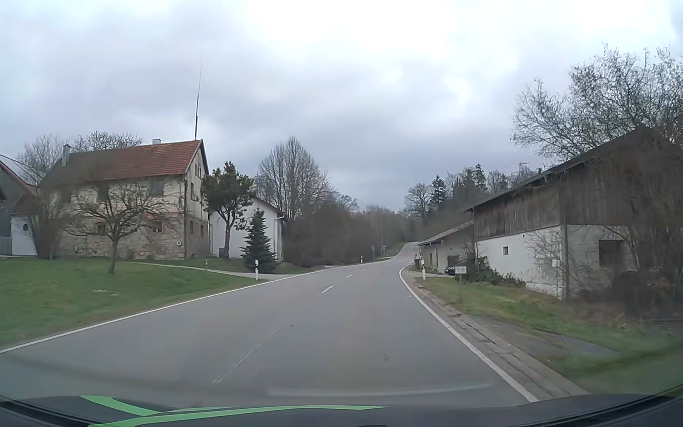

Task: Follow the waypoints while adhering to traffic rules and regulations

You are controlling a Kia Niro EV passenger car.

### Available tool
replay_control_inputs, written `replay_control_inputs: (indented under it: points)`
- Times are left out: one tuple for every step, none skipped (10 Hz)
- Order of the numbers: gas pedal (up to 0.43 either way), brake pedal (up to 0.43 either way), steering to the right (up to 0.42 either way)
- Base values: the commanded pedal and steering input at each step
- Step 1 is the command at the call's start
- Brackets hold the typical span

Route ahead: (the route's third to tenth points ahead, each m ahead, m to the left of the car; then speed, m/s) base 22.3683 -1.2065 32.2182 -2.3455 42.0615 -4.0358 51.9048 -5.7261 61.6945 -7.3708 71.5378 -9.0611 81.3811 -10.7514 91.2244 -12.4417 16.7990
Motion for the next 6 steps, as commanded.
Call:
replay_control_inputs:
  points:
    - [0.157, 0.0, 0.028]
    - [0.157, 0.0, 0.028]
    - [0.157, 0.0, 0.027]
    - [0.157, 0.0, 0.026]
    - [0.157, 0.0, 0.025]
    - [0.157, 0.0, 0.023]
